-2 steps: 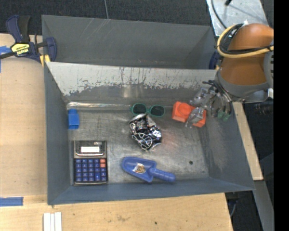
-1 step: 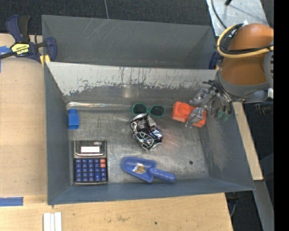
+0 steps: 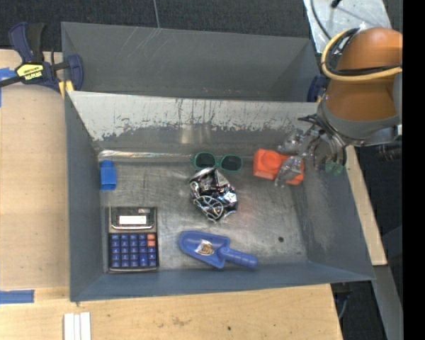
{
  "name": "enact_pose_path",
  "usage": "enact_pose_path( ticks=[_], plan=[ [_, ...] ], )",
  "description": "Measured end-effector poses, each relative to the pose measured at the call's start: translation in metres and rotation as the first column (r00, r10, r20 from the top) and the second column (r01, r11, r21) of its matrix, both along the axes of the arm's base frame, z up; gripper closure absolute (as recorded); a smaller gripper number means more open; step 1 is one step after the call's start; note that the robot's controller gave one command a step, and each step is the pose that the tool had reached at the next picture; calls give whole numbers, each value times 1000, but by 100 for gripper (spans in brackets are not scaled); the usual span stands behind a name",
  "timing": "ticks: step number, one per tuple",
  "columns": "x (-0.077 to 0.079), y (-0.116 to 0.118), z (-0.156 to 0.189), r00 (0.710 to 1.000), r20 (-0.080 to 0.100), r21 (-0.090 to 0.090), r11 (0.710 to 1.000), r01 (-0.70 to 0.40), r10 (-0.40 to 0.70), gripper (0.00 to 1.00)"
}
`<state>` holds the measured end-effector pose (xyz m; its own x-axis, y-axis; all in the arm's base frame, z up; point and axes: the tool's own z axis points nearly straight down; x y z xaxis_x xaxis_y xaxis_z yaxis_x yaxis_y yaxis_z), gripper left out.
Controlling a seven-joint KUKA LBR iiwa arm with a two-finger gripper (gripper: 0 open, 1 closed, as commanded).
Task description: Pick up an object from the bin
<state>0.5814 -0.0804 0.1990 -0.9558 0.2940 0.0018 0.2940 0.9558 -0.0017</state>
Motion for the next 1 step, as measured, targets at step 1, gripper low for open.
enact_pose_path(
  ticks=[1],
  plan=[
    [13,-6,31,999,6,0,999,-40,40,100]
  ],
)
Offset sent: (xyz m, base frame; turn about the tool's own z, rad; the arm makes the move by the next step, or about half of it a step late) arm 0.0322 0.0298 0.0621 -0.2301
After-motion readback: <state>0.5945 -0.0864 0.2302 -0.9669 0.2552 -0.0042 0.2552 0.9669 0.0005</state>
